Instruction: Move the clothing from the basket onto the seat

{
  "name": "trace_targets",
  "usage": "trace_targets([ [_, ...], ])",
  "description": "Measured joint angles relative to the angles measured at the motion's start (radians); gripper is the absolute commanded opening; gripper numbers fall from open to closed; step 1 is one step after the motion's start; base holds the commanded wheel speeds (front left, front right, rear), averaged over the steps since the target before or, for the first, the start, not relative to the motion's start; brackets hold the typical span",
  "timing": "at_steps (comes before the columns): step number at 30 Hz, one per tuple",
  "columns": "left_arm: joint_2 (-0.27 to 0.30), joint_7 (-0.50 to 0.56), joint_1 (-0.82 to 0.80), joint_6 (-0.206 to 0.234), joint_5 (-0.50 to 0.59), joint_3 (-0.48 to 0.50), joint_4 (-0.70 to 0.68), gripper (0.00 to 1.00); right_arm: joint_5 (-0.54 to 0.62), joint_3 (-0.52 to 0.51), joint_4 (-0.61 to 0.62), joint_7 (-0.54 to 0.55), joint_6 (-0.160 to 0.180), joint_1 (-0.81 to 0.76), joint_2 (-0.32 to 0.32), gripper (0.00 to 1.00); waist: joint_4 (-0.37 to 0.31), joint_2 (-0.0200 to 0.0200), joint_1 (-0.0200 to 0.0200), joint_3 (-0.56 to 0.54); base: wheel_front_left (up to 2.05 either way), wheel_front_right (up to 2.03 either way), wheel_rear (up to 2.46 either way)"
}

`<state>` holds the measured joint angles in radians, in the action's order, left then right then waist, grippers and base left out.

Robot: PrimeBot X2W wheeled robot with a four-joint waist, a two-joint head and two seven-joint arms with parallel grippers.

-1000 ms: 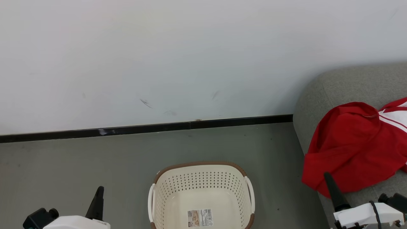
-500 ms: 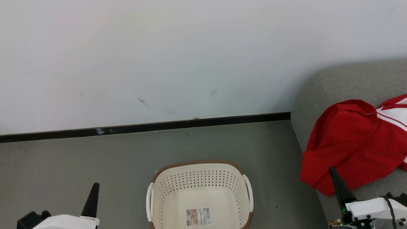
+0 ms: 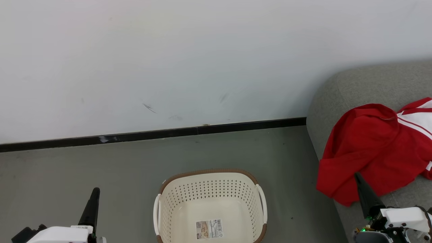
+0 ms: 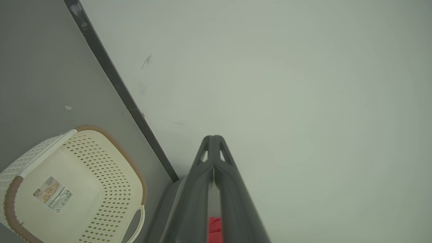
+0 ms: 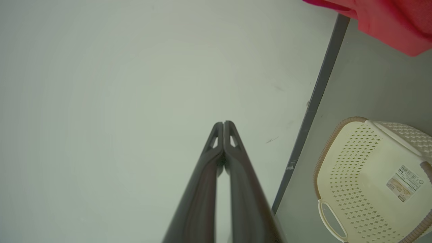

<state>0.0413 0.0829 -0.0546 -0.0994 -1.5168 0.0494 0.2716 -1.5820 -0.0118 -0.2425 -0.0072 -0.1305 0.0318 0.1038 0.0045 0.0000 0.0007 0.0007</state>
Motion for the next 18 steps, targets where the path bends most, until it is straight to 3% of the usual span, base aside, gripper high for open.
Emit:
trace_targets([
  [8,-0.007,0.023,-0.001,-0.019,-0.085,0.026,0.003,0.00,-0.112,-0.007,-0.006,0.017,0.000,0.020,0.005,0.00,-0.004,0.0000,-0.0001,0.002,0.00,0.00,0.00],
  [18,-0.007,0.023,-0.002,-0.019,-0.085,0.029,0.004,0.00,-0.116,-0.008,-0.012,0.018,0.000,0.020,0.006,0.00,-0.004,0.0000,-0.0001,0.002,0.00,0.00,0.00],
])
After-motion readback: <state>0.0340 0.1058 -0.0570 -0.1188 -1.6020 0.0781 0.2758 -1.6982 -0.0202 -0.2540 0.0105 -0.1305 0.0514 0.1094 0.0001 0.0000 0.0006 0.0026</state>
